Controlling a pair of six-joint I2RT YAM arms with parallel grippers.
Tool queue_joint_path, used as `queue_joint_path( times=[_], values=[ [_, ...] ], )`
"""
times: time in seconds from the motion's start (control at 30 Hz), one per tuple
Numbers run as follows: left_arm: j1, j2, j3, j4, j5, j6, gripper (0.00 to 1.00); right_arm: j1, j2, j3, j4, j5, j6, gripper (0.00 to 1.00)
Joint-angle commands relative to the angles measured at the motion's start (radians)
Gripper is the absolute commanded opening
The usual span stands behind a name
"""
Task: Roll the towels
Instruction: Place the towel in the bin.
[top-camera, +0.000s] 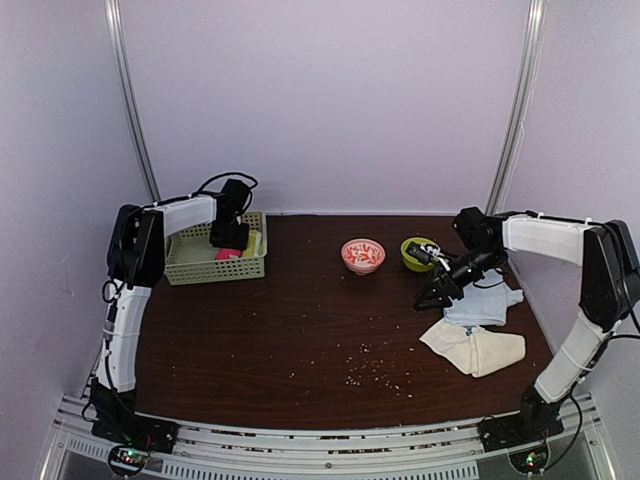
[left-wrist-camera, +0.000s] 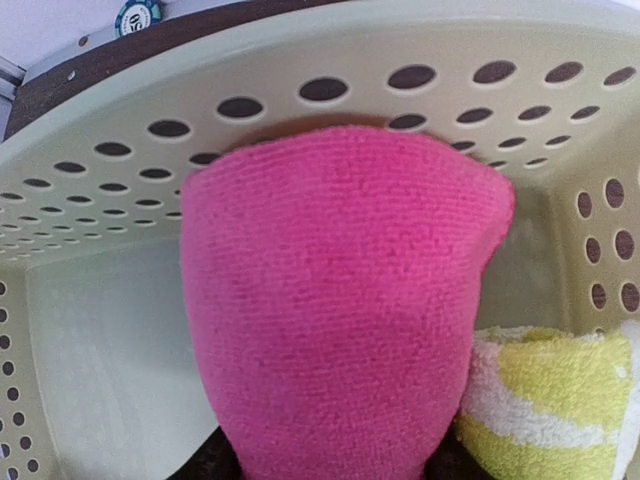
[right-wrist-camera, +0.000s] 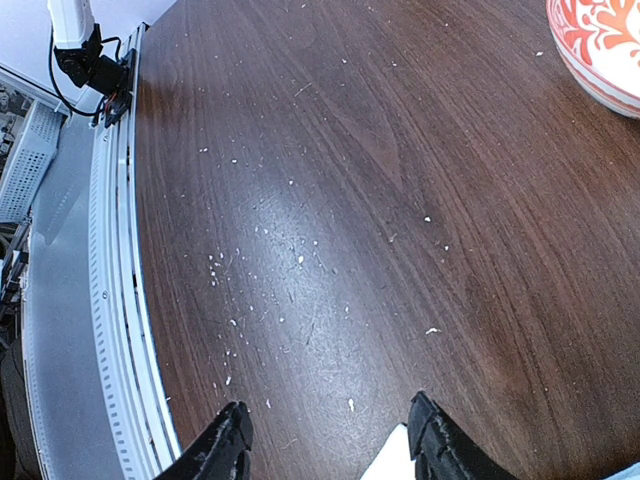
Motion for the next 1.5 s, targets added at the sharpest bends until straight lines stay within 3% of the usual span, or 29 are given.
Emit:
queue_joint_path(
  times=[0.0, 0.67, 0.8, 0.9, 1.17, 1.37, 1.47],
  values=[
    [0.005, -0.04, -0.032, -0.011, 0.025, -0.012, 0.52, 0.009, 0.007, 0.023, -0.011, -0.002, -0.015, 0.54],
    [0.006, -0.146, -0.089, -0.008, 0.035, -0.008, 0.6, 0.019, 0.0, 0.026, -0.02, 0.011, -0.021, 0.55],
    [0.005, -0.148, -0.085, -0.008, 0.035, -0.005, 0.66, 0.02, -0.001, 0.025, -0.021, 0.012, -0.021, 0.55],
    [0.006, -0.144, -0.083, -0.008, 0.041, -0.001, 0.79, 0.022, -0.003, 0.026, -0.021, 0.014, -0.023, 0.55],
    [0.005, -0.187, -0.092, -0.01, 0.048, 0.002, 0.79, 0.025, -0.002, 0.026, -0.024, 0.016, -0.023, 0.55],
    [-0.007, -0.33, -0.15, -0.01, 0.04, -0.006, 0.78, 0.024, -0.021, 0.064, -0.049, 0.036, -0.025, 0.53],
    [-0.03, -0.411, -0.17, -0.017, 0.043, 0.014, 0.77, 0.025, -0.074, 0.091, 0.004, 0.13, 0.046, 0.53]
  ],
)
